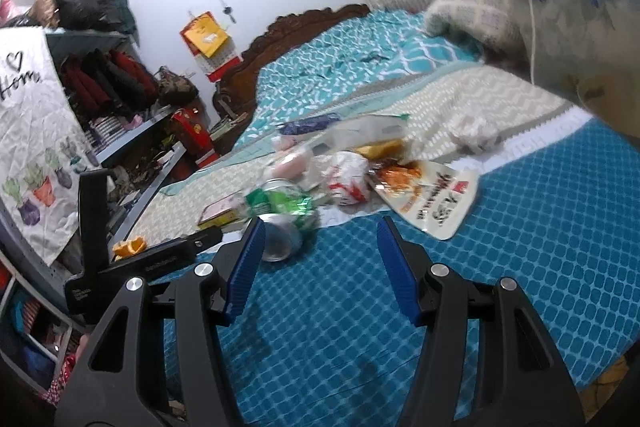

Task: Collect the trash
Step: 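Grasp the crushed green can with the left gripper while the right grasps the snack wrapper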

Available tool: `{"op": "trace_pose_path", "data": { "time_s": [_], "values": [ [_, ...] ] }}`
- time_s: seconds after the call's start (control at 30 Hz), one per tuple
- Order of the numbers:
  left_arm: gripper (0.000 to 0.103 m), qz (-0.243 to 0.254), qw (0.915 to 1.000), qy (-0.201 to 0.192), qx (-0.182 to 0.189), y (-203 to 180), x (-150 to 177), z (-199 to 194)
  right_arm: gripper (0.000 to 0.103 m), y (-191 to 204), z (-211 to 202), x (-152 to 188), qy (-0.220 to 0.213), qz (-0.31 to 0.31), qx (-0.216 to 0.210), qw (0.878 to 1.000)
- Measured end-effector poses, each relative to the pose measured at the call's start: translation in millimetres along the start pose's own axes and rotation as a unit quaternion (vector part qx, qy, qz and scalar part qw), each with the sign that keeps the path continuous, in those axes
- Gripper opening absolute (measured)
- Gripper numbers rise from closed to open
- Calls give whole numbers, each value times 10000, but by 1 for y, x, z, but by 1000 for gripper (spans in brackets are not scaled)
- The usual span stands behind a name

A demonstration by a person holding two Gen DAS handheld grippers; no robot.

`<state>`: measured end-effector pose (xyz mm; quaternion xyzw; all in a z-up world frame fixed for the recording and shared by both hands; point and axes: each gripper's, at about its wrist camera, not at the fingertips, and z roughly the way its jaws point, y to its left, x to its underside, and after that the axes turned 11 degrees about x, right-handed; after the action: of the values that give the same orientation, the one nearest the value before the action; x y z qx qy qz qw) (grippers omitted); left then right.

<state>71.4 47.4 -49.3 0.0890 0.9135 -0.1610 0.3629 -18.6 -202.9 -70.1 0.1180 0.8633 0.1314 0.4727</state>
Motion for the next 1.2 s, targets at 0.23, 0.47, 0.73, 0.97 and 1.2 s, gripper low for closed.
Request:
{"op": "trace_pose_path", "data": {
  "time_s": [0.23,0.47,0.73,0.97,1.2],
  "values": [
    [72,-1138,9893,480,780,43,-27,38,60,-59,34,-26,387,657,336,9965],
    [60,-1555,9714,995,1492,61,-26,70,60,-106,82,-56,953,886,538,9900],
    [66,-1118,9760,1052,1544,44,-31,83,60,-103,143,-81,1541,122,322,9875],
    [75,-1086,9747,1069,1633,33,-33,87,46,-76,145,-59,2139,3,-705,9743],
    [75,-1181,9680,1192,1864,29,-28,85,48,-45,124,-37,2120,-588,-942,9709]
  ]
}}
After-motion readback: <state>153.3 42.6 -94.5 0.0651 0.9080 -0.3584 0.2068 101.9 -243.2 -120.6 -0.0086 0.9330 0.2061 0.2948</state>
